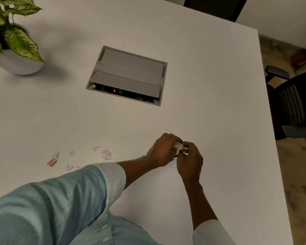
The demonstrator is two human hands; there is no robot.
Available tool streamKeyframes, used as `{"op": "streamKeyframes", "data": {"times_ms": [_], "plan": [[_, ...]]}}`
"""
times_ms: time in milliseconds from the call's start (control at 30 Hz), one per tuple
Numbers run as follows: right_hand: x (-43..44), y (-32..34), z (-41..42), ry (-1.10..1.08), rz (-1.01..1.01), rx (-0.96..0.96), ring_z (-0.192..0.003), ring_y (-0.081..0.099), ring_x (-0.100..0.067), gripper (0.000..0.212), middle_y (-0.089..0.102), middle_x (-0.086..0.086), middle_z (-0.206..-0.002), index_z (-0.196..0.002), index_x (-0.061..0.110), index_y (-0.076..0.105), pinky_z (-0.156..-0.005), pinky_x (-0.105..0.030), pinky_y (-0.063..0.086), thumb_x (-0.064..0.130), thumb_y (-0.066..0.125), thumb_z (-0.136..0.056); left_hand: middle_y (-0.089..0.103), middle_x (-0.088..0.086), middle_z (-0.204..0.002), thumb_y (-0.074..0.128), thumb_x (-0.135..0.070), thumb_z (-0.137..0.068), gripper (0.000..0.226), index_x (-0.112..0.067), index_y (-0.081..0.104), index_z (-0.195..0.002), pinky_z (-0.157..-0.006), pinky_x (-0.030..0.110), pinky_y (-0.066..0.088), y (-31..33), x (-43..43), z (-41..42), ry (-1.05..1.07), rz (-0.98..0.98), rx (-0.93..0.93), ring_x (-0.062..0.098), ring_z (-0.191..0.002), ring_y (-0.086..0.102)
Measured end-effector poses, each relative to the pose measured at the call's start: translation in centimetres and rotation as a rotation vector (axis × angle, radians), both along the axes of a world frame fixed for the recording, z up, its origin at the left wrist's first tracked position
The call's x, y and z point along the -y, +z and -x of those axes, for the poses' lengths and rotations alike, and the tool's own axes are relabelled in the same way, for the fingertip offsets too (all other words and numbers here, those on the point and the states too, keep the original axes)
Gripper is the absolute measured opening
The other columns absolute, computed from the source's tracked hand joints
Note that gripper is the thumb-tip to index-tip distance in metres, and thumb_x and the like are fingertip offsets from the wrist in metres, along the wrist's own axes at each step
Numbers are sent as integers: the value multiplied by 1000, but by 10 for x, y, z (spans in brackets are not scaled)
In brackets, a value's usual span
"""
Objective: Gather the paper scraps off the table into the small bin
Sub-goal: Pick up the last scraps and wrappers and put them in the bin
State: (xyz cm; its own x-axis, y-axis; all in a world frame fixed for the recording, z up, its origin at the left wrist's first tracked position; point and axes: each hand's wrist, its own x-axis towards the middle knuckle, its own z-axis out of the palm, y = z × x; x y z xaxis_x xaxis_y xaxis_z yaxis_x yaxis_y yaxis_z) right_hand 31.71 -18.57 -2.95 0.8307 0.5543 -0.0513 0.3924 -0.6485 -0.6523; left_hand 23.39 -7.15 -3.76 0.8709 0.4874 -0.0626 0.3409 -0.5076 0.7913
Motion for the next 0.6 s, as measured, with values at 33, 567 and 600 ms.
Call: {"op": "streamKeyframes", "data": {"times_ms": [33, 567, 600], "plan": [[1, 0, 2, 10, -8, 12, -94, 69, -22, 39, 70, -1, -106, -111, 15, 66, -79, -29, 52, -10, 62, -80, 67, 5, -126, 68, 0, -85, 41, -9, 65, -126, -94, 38, 50, 3, -1, 1, -20, -3, 1, 26, -117, 56], [8, -30, 27, 476, 495, 263, -158, 10, -13, 64, 16, 0, -170, -162, 22, 18, -128, -49, 0, 53, 28, -106, 22, 16, -166, 64, -14, -87, 66, -5, 40, -147, -87, 45, 59, -67, -11, 139, -207, -300, -501, 34, -154, 23], [8, -32, 27, 476, 511, 267, -158, 8, -12, 66, 16, 0, -170, -162, 22, 17, -128, -49, -1, 55, 26, -106, 17, 18, -168, 63, -14, -88, 65, -4, 39, -148, -94, 45, 57, -73, -8, 149, -234, -310, -513, 35, -156, 18]]}}
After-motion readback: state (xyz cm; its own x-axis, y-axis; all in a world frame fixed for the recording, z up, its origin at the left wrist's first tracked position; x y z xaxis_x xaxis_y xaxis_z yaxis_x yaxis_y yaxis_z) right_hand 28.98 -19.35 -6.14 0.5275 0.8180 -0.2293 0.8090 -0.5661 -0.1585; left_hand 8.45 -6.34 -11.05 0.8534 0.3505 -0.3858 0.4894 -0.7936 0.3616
